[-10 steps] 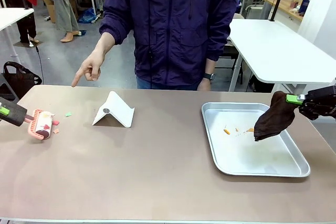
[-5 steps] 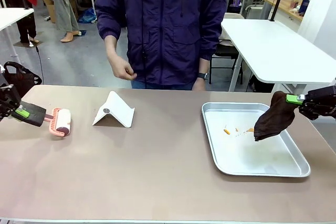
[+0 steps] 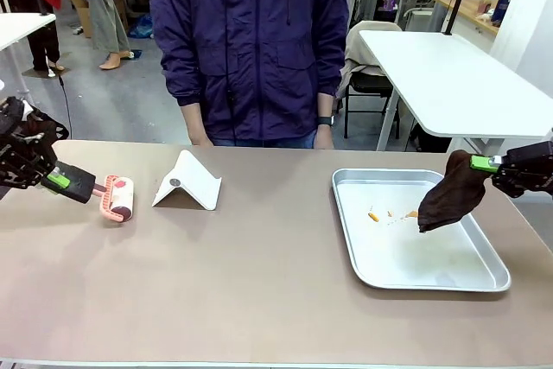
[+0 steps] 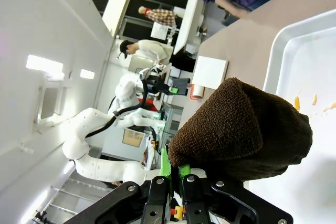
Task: Clean the surface of the table.
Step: If a person points to the right, clean the right side of the table with your right hand, and if they point to the left, clean the left side with your left hand.
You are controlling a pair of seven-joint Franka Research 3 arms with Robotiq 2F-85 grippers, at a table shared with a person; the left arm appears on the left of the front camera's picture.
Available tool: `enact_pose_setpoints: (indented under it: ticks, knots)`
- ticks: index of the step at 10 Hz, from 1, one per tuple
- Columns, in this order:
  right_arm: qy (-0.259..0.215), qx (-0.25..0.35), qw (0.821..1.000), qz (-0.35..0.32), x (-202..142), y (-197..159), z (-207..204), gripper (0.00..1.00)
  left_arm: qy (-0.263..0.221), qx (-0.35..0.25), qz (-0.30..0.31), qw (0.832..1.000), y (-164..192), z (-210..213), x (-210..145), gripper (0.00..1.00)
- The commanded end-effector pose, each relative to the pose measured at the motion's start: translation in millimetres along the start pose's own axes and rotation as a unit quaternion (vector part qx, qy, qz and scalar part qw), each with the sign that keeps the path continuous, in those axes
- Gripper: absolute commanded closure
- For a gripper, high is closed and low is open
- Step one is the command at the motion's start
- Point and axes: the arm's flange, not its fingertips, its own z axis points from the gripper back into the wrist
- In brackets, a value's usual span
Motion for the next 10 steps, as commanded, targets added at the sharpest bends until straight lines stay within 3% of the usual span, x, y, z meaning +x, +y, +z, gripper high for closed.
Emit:
enact_pose_setpoints:
  ticks: [1,4,6,10]
  knots:
    - [0.002,-0.003,1.0,0.0,0.6,6.1,1.2,1.0,-0.004,-0.065,-0.034,0.997,1.5,24.9,-14.3,0.82]
    - [0.002,-0.003,1.0,0.0,0.6,6.1,1.2,1.0,-0.031,-0.215,-0.084,0.972,21.1,103.5,-42.9,0.82]
    - [0.002,-0.003,1.0,0.0,0.6,6.1,1.2,1.0,-0.022,-0.266,-0.09,0.96,50.7,140.1,-57.9,0.82]
    - [0.002,-0.003,1.0,0.0,0.6,6.1,1.2,1.0,-0.04,-0.36,-0.056,0.93,166.9,185.8,-91.9,0.82]
